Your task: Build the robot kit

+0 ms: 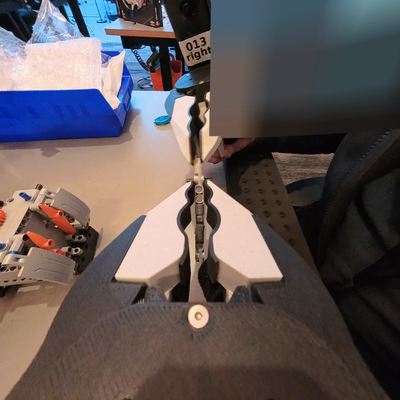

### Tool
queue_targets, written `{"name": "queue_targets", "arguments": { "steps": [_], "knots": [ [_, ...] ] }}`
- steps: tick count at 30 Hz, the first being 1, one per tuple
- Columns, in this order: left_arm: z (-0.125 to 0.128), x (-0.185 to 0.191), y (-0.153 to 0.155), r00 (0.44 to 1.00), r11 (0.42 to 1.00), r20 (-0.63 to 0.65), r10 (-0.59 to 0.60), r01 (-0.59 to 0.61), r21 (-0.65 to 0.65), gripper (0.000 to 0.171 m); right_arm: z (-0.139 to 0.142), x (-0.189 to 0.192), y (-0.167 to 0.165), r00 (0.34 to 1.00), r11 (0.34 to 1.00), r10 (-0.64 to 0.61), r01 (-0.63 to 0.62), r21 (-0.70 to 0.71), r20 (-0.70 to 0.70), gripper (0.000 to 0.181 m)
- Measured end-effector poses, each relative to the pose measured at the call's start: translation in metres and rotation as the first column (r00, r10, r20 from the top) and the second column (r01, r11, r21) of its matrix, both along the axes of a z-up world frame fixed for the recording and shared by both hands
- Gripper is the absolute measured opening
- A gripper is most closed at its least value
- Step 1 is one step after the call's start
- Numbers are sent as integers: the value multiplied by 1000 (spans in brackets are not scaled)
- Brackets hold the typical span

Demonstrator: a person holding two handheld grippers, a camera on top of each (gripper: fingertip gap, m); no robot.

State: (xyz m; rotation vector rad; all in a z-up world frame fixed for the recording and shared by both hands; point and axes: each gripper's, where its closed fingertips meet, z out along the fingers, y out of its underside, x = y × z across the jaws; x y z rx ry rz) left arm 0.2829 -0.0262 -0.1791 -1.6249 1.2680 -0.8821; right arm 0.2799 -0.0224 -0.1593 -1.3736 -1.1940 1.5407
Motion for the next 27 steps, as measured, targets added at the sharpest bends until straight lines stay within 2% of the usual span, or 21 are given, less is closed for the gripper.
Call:
{"name": "queue_targets", "arguments": {
  "steps": [18, 22, 27],
  "knots": [
    [16, 1, 2, 996, 999, 71, 44, -46, 23, 5, 7, 2, 0, 995, 976, -96, 96, 196, -9, 5],
    [24, 2, 2, 990, 999, 131, 44, -43, -11, 5, 15, 2, 1, 995, 988, -85, 92, 126, -53, 5],
    [39, 4, 1, 974, 998, 220, 50, -42, -41, 4, 31, 4, 0, 983, 999, -51, 49, -13, -179, 5]
  ]
}}
